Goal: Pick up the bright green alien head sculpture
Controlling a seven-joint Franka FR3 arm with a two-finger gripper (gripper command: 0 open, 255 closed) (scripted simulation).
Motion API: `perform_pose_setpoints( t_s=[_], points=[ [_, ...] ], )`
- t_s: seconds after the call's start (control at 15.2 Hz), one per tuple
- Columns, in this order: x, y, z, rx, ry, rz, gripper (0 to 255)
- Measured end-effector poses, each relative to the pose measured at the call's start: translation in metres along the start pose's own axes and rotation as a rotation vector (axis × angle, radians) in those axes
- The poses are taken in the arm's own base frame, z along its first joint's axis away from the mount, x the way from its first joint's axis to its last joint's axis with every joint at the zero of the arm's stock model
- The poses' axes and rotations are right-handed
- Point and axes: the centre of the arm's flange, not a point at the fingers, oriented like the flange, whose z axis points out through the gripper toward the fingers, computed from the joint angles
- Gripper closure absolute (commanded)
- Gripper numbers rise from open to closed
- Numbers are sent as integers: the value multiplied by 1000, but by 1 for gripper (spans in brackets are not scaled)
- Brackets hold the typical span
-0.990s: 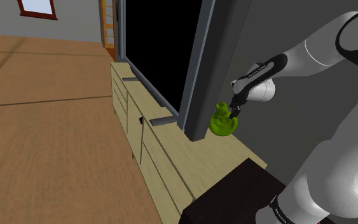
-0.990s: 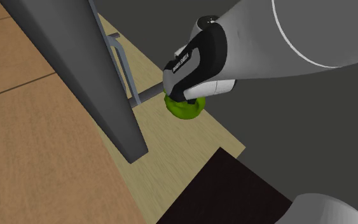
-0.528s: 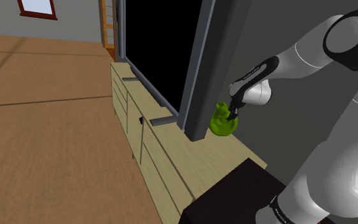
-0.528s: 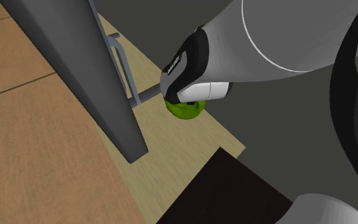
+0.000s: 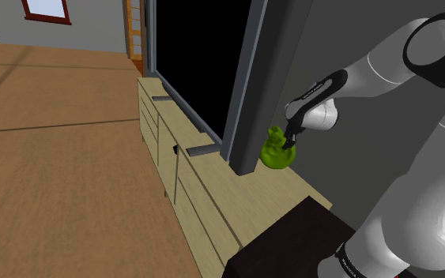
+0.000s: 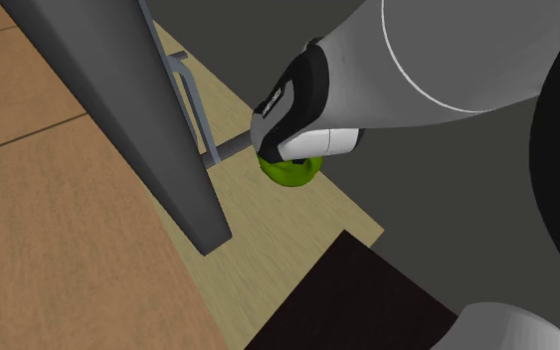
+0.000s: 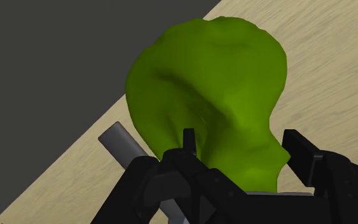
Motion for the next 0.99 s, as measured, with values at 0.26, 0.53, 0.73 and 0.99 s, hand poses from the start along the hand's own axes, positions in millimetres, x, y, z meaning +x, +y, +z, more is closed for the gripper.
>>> perform_pose_setpoints(
  t_s=[0.26,0.53,0.73,0.99],
  points=[
    [1,5,-17,5,-2,0,255],
    [3,10,-37,5,-2,0,255],
    [6,15,-53,4,-2,0,255],
    [6,21,-71,4,-2,0,255]
  ],
)
